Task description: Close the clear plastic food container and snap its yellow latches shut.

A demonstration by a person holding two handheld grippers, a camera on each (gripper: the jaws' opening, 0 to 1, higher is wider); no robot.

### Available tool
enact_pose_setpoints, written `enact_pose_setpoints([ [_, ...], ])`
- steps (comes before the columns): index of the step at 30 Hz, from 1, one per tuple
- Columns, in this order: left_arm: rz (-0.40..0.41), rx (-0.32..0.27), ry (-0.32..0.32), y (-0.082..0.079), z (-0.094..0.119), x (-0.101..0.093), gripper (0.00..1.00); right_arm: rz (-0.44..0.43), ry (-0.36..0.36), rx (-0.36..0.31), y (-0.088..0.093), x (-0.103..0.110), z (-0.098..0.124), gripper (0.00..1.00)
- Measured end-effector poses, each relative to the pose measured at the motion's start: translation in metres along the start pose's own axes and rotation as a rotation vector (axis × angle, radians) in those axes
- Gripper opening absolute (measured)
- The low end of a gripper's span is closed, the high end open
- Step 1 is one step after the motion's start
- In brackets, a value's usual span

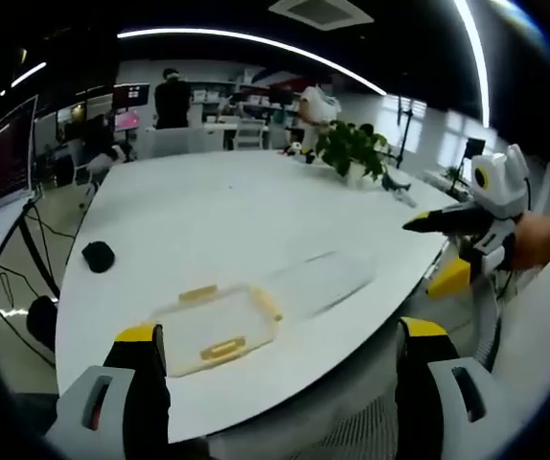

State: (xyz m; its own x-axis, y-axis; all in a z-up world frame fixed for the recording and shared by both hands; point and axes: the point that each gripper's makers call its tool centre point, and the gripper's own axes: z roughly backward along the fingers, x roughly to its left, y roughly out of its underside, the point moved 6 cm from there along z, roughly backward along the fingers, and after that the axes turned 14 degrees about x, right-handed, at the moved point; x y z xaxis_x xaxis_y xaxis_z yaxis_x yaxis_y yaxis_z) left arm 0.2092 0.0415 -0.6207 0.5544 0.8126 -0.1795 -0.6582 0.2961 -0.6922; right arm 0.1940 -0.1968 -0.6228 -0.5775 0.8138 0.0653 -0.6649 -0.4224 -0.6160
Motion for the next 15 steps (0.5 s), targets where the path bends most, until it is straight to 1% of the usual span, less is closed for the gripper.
enact_pose_setpoints([
  [2, -0.006, 0.004, -0.011, 0.0, 0.0, 0.003, 0.99, 0.016, 0.008, -0.003, -0.001, -0.001, -0.002, 0.93],
  [5, -0.004, 0.004, -0.01, 0.0, 0.0, 0.007, 0.99, 0.007, 0.003, -0.003, -0.004, -0.001, -0.004, 0.93],
  [7, -0.017, 0.005, -0.013, -0.001, 0.0, 0.01, 0.99, 0.02, 0.002, -0.011, -0.007, -0.001, -0.005, 0.92],
  [9, -0.039, 0.004, -0.009, -0.002, 0.0, 0.011, 0.99, 0.027, 0.0, -0.005, -0.009, -0.001, -0.008, 0.92],
  [10, -0.049, 0.009, 0.001, -0.001, -0.001, 0.012, 0.99, 0.03, -0.003, 0.002, -0.01, 0.0, -0.009, 0.92],
  [12, -0.063, 0.0, 0.05, -0.003, 0.0, 0.008, 0.95, 0.073, -0.008, 0.006, -0.011, 0.002, -0.011, 0.92],
  [15, -0.089, 0.011, 0.032, -0.003, 0.001, 0.014, 0.95, 0.088, -0.02, 0.015, -0.012, 0.004, -0.014, 0.9],
])
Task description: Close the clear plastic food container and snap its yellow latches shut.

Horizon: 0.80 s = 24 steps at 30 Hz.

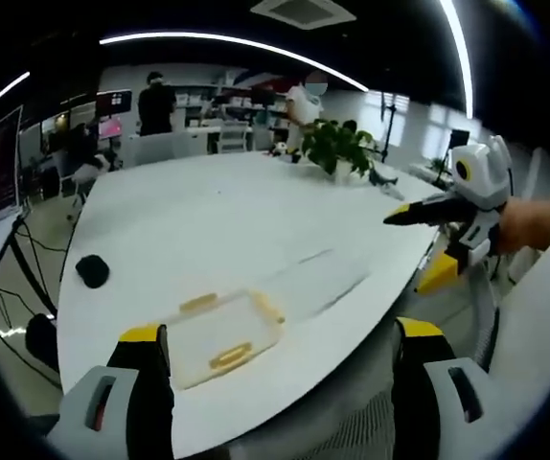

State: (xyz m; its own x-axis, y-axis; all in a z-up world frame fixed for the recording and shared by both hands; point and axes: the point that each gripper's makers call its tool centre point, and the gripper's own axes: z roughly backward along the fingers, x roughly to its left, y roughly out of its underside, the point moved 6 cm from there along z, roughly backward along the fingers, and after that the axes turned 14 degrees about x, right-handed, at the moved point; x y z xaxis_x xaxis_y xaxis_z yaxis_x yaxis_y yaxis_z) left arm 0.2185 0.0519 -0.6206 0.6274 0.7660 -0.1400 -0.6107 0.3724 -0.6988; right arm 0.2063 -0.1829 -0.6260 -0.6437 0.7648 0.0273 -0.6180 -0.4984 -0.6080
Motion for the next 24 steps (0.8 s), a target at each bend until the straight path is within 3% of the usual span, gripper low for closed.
enact_pose_setpoints([
  [7, -0.017, 0.011, 0.038, 0.002, -0.003, 0.009, 0.94, -0.006, -0.008, 0.0, -0.007, -0.001, -0.006, 0.88],
  [8, -0.048, 0.008, 0.078, 0.001, -0.004, 0.005, 0.94, 0.019, -0.007, 0.002, -0.008, 0.0, -0.007, 0.88],
  [14, -0.115, 0.004, 0.067, 0.001, -0.005, 0.011, 0.91, 0.069, -0.027, 0.005, -0.013, 0.005, -0.013, 0.82],
  [16, -0.12, 0.003, 0.077, 0.001, -0.004, 0.015, 0.9, 0.137, -0.041, -0.015, -0.019, 0.009, -0.015, 0.79],
  [19, -0.128, -0.012, 0.113, -0.001, -0.002, 0.019, 0.9, 0.149, -0.047, -0.007, -0.025, 0.011, -0.018, 0.84],
  [24, -0.167, 0.005, 0.11, -0.001, 0.0, 0.034, 0.88, 0.22, -0.072, 0.0, -0.033, 0.012, -0.026, 0.82],
])
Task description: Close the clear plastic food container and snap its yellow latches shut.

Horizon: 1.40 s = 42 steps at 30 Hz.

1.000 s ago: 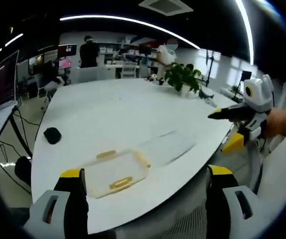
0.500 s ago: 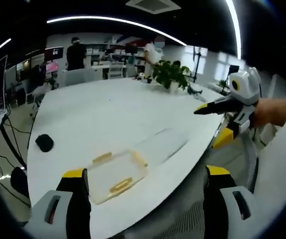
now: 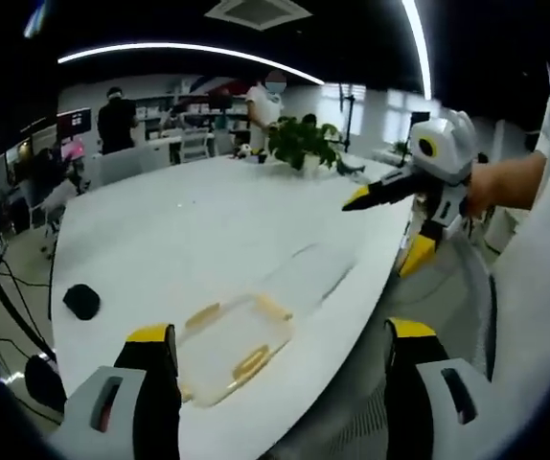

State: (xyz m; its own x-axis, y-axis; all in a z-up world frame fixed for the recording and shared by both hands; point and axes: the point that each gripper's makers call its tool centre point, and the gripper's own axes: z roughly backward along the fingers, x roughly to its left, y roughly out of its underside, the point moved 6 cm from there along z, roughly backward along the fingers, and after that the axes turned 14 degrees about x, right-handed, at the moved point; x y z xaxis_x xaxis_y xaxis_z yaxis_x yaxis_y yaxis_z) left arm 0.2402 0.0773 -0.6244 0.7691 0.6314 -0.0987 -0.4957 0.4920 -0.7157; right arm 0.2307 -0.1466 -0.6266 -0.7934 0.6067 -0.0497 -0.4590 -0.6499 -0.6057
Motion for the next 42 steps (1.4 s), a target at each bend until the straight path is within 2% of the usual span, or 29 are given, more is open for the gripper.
enact_pose_setpoints([
  [6, -0.032, 0.013, 0.003, 0.001, 0.0, 0.01, 0.88, 0.034, -0.005, 0.002, -0.005, -0.005, -0.008, 0.8],
  [7, -0.055, 0.012, 0.0, 0.001, 0.0, 0.011, 0.87, 0.043, -0.007, 0.003, -0.005, -0.005, -0.008, 0.78],
  [10, -0.127, 0.059, -0.005, 0.007, -0.001, 0.013, 0.87, 0.074, -0.013, 0.003, -0.005, -0.006, -0.009, 0.72],
  [11, -0.129, 0.043, 0.003, 0.006, -0.002, 0.012, 0.87, 0.076, -0.012, -0.003, -0.004, -0.006, -0.01, 0.71],
  [19, -0.13, 0.034, 0.021, 0.008, -0.001, 0.021, 0.84, 0.092, -0.042, 0.007, -0.005, -0.007, -0.018, 0.69],
  [24, -0.154, 0.067, 0.037, 0.013, -0.003, 0.025, 0.84, 0.118, -0.042, -0.001, -0.011, -0.01, -0.023, 0.69],
  [26, -0.183, 0.081, 0.044, 0.015, -0.003, 0.027, 0.84, 0.153, -0.038, 0.007, -0.012, -0.01, -0.025, 0.68],
  [28, -0.225, 0.086, 0.037, 0.016, -0.004, 0.028, 0.82, 0.174, -0.02, -0.017, -0.018, -0.01, -0.024, 0.66],
  [33, -0.251, 0.089, 0.031, 0.014, -0.005, 0.037, 0.78, 0.184, -0.045, -0.006, -0.02, -0.009, -0.032, 0.63],
  [37, -0.256, 0.1, 0.043, 0.013, -0.007, 0.045, 0.79, 0.177, -0.059, -0.001, -0.021, -0.01, -0.034, 0.63],
  [42, -0.295, 0.147, 0.049, 0.017, -0.011, 0.053, 0.77, 0.192, -0.075, 0.015, -0.02, -0.012, -0.042, 0.62],
])
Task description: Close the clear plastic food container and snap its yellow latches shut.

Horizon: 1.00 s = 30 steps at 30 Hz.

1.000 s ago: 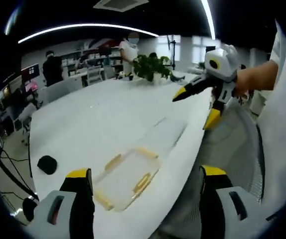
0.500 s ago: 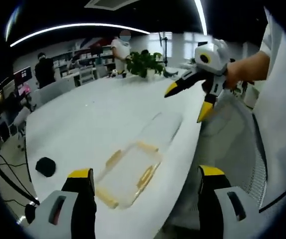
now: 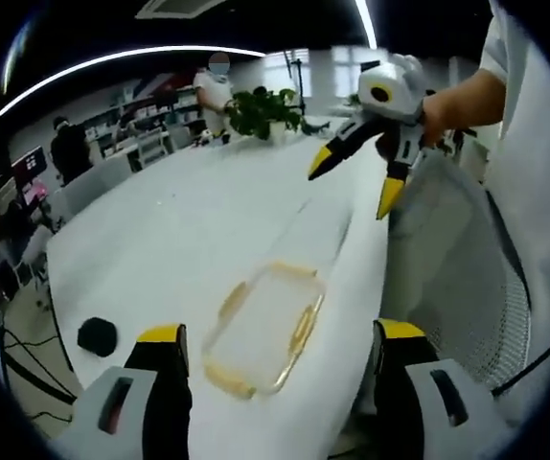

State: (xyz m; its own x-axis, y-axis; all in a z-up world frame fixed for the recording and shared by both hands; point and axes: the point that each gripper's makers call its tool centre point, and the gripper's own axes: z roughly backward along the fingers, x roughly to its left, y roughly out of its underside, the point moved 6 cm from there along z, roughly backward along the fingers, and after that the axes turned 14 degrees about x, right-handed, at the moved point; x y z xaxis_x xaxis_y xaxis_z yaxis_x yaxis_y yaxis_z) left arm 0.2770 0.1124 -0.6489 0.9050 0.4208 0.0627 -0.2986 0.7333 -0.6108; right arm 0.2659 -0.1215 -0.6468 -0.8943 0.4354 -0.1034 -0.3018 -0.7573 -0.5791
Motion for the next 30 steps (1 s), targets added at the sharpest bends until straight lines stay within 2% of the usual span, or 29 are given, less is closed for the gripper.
enact_pose_setpoints([
  [5, -0.034, 0.021, 0.021, 0.006, -0.004, 0.004, 0.76, 0.017, -0.016, 0.02, 0.001, -0.001, -0.008, 0.61],
  [7, -0.034, 0.035, 0.019, 0.008, -0.006, 0.006, 0.77, 0.064, -0.011, 0.056, 0.003, -0.001, -0.013, 0.61],
  [10, -0.049, 0.067, 0.014, 0.016, -0.011, 0.011, 0.74, 0.063, -0.025, 0.051, 0.001, -0.002, -0.018, 0.6],
  [13, -0.043, 0.056, 0.032, 0.017, -0.014, 0.014, 0.74, 0.078, -0.035, 0.059, -0.001, -0.003, -0.023, 0.56],
  [15, -0.05, 0.027, 0.063, 0.016, -0.016, 0.014, 0.73, 0.073, -0.044, 0.06, -0.003, -0.005, -0.027, 0.56],
  [20, -0.075, 0.029, 0.079, 0.015, -0.021, 0.019, 0.71, 0.09, -0.06, 0.069, -0.005, -0.008, -0.034, 0.55],
  [30, -0.147, 0.099, 0.107, 0.033, -0.032, 0.032, 0.69, 0.171, -0.06, 0.118, -0.003, -0.013, -0.05, 0.53],
])
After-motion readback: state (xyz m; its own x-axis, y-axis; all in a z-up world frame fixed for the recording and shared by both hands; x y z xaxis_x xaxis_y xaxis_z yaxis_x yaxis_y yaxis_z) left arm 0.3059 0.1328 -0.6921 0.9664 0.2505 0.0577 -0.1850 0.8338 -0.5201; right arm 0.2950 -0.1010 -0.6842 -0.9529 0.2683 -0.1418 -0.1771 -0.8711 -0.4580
